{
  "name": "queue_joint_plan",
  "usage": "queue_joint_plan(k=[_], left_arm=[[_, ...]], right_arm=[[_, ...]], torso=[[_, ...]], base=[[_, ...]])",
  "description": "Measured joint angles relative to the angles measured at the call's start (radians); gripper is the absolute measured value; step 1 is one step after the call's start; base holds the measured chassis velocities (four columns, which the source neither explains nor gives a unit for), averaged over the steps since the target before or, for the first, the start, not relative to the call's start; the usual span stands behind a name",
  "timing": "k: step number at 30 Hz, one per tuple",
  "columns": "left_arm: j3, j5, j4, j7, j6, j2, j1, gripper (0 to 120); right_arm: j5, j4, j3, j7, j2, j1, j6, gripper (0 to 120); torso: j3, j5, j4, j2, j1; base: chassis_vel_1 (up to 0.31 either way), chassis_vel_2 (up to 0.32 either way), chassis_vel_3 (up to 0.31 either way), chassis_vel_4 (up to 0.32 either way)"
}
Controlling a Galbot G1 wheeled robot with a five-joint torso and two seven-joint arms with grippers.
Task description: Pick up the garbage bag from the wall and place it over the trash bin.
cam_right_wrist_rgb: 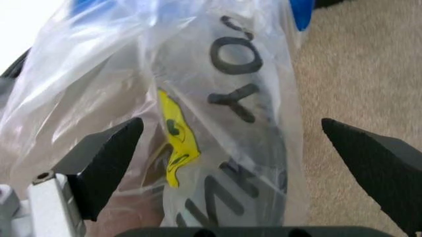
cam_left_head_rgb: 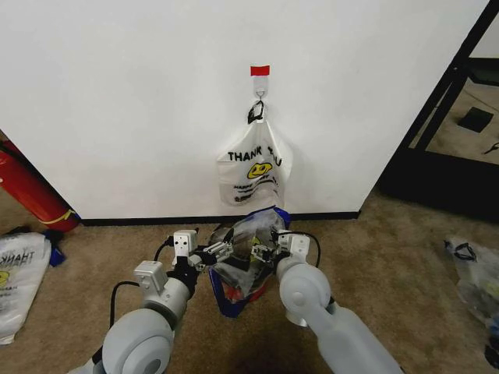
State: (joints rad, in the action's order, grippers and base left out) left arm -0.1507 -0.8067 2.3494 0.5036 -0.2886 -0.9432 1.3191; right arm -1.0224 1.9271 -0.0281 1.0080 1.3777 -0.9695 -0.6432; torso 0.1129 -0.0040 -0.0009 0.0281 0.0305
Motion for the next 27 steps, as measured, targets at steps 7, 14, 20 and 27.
queue_joint_plan(k=[7,14,20,27], left_arm=[[0.001,-0.004,-0.006,0.001,0.0,-0.008,0.005,100],[-0.001,-0.013,-0.003,0.004,0.002,-0.013,0.009,100],[-0.002,-0.018,-0.001,0.008,0.002,-0.013,0.01,100],[0.002,-0.021,0.005,0.015,0.001,-0.02,0.016,100]], right_arm=[[-0.026,-0.019,0.016,0.031,0.034,-0.008,-0.036,95],[-0.034,-0.059,0.038,0.046,0.051,-0.004,-0.042,70],[-0.066,-0.064,0.053,0.058,0.053,-0.007,-0.058,50],[-0.096,-0.08,0.065,0.074,0.056,-0.003,-0.07,19]], torso=[[0.0,-0.0001,0.0,0.0,0.0],[0.0,0.0,0.0,0.0,0.0],[0.0,0.0,0.0,0.0,0.0],[0.0,0.0001,0.0,0.0,0.0]], base=[[0.0,0.0,0.0,0.0],[0.0,0.0,0.0,0.0],[0.0,0.0,0.0,0.0],[0.0,0.0,0.0,0.0]])
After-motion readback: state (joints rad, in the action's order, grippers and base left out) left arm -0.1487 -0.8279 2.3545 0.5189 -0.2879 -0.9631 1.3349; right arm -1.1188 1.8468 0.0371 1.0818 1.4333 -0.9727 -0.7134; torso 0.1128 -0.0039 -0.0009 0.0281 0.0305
